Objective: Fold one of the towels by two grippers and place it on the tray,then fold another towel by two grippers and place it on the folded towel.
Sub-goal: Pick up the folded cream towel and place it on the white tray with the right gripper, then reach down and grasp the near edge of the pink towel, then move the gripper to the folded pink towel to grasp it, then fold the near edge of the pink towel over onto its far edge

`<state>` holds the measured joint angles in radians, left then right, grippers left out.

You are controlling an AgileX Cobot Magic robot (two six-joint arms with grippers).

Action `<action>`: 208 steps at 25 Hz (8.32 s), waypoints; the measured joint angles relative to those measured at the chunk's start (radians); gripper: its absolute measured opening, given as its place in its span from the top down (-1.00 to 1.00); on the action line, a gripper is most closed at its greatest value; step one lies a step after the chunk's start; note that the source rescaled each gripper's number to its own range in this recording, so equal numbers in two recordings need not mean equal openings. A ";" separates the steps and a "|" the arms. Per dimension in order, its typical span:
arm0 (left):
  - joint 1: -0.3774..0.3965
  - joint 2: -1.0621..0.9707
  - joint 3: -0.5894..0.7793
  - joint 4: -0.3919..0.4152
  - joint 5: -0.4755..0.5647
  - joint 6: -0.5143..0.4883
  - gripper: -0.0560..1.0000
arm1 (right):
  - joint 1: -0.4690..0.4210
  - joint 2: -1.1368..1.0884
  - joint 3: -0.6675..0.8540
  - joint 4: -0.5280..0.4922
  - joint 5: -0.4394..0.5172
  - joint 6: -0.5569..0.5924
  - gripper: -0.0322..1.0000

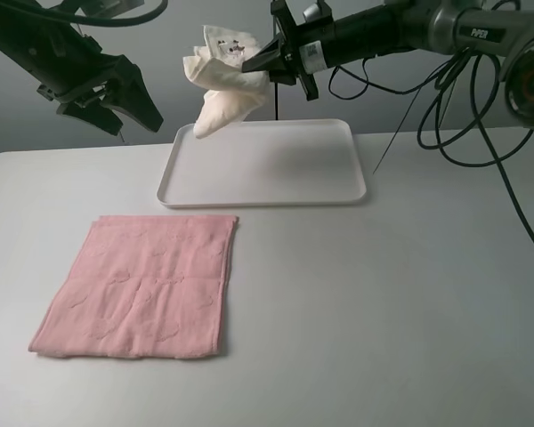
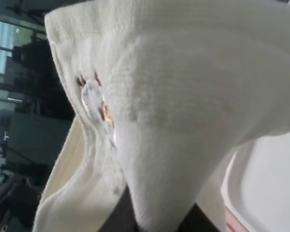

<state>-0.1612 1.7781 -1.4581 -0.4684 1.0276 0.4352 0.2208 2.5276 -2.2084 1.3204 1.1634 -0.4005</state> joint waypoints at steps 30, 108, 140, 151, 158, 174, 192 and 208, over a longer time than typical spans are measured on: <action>0.000 0.000 0.000 0.000 0.007 0.023 -0.94 | 0.000 0.016 -0.004 -0.560 -0.122 0.072 -0.69; 0.001 -0.087 0.984 0.627 -0.557 0.889 -0.97 | 0.845 -0.367 0.683 -1.156 -0.140 -0.220 -1.00; 0.001 -0.085 0.982 0.627 -0.555 0.899 -0.97 | 0.950 -0.287 0.755 -1.280 -0.231 -0.208 -1.00; 0.001 -0.085 0.982 0.627 -0.555 0.901 -0.97 | 0.964 -0.281 0.755 -1.361 -0.262 -0.115 0.01; 0.001 -0.085 0.982 0.627 -0.555 0.901 -0.97 | 0.964 -0.281 0.755 -1.361 -0.278 -0.076 0.92; 0.001 -0.083 1.020 0.609 -0.683 0.899 -0.61 | 0.964 -0.281 0.755 -1.361 -0.272 -0.067 0.93; 0.001 -0.182 1.033 0.572 -0.704 0.793 0.86 | 0.922 -0.319 0.755 -1.332 -0.234 -0.004 0.94; 0.001 -0.341 0.916 0.192 -0.672 0.645 0.86 | 0.770 -0.479 0.756 -1.241 -0.202 0.053 0.94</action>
<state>-0.1605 1.4367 -0.5423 -0.2769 0.3556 1.0804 0.9908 2.0485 -1.4528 0.0793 0.9612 -0.3477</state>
